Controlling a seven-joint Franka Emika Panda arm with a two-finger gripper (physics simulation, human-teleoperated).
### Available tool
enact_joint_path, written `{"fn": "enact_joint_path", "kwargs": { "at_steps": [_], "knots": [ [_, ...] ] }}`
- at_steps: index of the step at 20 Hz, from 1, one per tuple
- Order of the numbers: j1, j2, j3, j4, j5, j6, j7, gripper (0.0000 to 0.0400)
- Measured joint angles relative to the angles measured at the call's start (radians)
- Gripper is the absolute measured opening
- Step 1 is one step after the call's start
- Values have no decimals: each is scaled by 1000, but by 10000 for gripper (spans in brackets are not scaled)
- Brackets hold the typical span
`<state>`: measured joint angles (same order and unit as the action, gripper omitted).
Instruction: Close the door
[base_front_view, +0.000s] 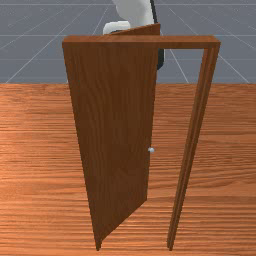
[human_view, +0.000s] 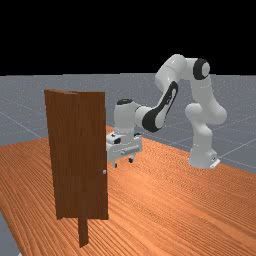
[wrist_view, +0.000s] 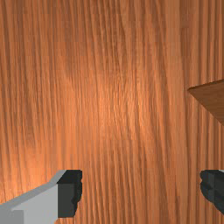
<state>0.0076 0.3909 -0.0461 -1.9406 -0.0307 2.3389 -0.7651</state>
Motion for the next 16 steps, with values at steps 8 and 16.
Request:
{"fn": "enact_joint_path", "kwargs": {
  "at_steps": [8,16],
  "knots": [
    [-26,-680,-13,-811,-68,133,47,318],
    [-23,-634,-16,-793,-69,224,32,399]
  ]
}}
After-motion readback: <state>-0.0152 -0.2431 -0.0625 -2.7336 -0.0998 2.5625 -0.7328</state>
